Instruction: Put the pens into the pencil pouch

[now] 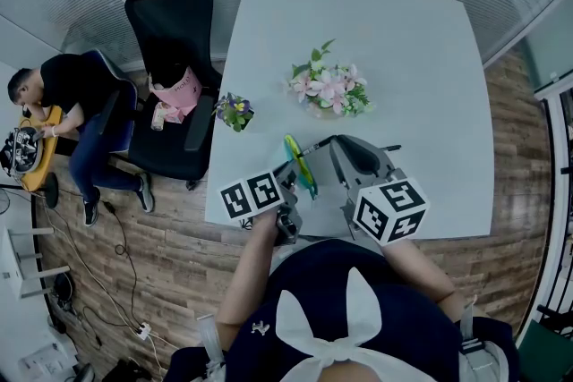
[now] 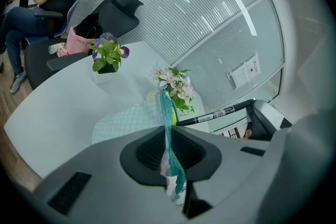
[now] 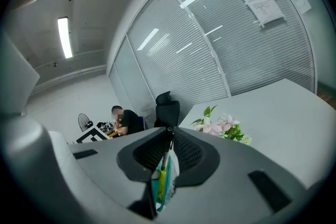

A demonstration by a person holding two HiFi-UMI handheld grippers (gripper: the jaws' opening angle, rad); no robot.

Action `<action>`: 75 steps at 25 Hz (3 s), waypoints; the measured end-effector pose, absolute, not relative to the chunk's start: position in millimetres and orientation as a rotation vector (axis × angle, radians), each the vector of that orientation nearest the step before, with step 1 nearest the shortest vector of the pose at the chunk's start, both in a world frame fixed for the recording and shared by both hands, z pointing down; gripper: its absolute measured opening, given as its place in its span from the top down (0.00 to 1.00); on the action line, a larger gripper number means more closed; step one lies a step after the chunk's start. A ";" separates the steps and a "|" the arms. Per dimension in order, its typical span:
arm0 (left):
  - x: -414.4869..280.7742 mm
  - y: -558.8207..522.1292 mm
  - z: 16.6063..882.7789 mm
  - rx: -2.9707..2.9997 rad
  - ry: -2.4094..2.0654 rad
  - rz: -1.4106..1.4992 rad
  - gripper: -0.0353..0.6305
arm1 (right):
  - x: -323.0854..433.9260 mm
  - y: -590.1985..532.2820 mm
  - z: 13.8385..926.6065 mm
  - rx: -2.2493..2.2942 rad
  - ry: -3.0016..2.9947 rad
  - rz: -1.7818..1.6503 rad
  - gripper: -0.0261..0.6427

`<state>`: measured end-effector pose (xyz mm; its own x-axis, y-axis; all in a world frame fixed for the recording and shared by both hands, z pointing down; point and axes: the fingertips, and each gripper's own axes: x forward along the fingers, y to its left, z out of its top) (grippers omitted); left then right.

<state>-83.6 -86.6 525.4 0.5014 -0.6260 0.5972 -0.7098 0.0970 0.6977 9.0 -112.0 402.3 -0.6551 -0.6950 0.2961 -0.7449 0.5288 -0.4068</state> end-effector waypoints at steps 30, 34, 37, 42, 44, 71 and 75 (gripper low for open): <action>-72.8 -79.5 530.3 1.578 -1.166 0.104 0.87 | -9.6 -98.8 448.6 1.080 -2.573 0.661 0.89; -70.9 -79.6 532.0 1.577 -1.161 0.104 0.87 | -10.1 -97.8 455.6 1.061 -2.560 0.670 0.89; -70.3 -79.7 532.1 1.576 -1.159 0.104 0.87 | -11.7 -96.6 459.6 1.042 -2.553 0.686 0.89; -68.4 -80.0 531.9 1.574 -1.157 0.106 0.87 | -15.0 -92.7 466.8 1.000 -2.542 0.756 0.88; -67.8 -80.5 532.0 1.572 -1.156 0.106 0.87 | -15.7 -91.5 470.9 0.988 -2.534 0.784 0.88; -63.3 -82.3 534.4 1.571 -1.153 0.115 0.87 | -22.9 -77.9 511.5 0.855 -2.448 0.987 0.88; -62.9 -82.3 535.1 1.572 -1.150 0.117 0.87 | -23.3 -76.0 518.1 0.841 -2.428 0.981 0.88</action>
<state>-62.9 -82.3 535.1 0.5188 -0.5953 0.6135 -0.7066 0.1053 0.6997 -23.3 -76.0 518.1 -0.7445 -0.3833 0.5467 -0.6555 0.5751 -0.4895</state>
